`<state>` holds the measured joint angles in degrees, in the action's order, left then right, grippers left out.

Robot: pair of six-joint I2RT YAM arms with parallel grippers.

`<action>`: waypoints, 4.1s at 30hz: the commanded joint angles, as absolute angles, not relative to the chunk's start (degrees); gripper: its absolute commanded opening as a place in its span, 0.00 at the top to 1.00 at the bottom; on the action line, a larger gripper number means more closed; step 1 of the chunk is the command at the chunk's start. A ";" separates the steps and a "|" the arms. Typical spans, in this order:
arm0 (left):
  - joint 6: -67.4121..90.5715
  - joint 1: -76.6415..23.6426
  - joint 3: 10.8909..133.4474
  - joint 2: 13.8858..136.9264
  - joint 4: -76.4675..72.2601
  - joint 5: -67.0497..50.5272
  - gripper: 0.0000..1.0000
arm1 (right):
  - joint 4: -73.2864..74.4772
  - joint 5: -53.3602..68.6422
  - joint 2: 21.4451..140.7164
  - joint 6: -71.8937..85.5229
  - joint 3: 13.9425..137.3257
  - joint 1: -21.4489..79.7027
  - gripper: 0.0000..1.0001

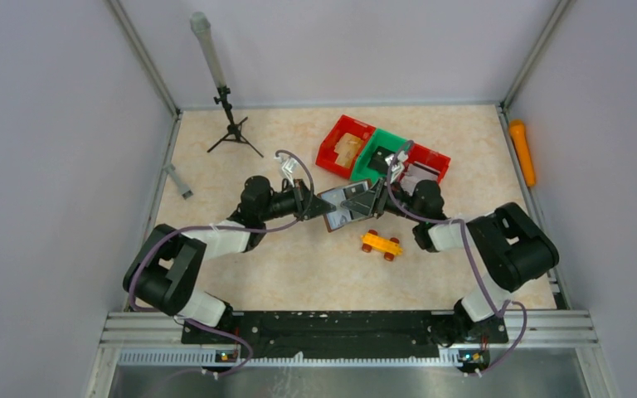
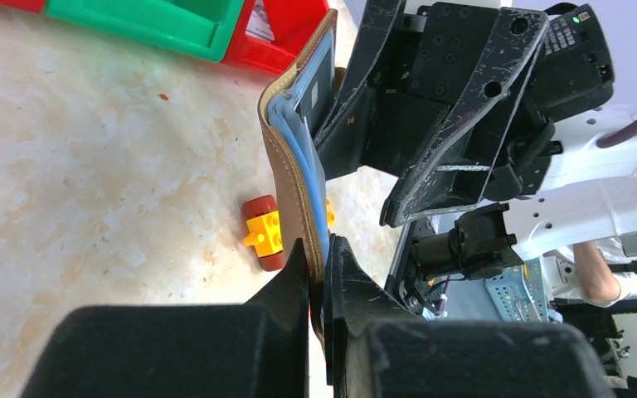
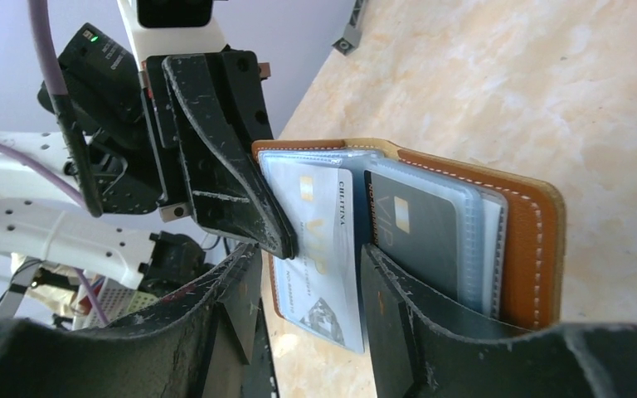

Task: Take the credit cards out of the card holder
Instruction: Remove the credit card from the card holder.

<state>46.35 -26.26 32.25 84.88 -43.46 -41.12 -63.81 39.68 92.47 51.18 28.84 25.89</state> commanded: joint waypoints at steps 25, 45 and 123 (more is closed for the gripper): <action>48.17 -25.84 31.73 81.40 -53.71 -45.00 1.00 | -91.91 45.79 99.16 64.60 25.25 22.96 0.83; 48.30 -25.40 31.74 81.47 -53.15 -44.60 0.76 | -93.80 44.96 97.79 64.55 23.91 22.17 1.00; 55.99 -23.57 30.32 84.63 -65.66 -49.40 1.00 | -95.85 47.17 99.38 66.21 24.74 21.23 1.00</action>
<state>55.02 -24.29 30.52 86.02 -59.53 -48.60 -88.07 49.12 100.64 67.70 25.61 22.65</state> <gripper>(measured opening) 0.037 0.012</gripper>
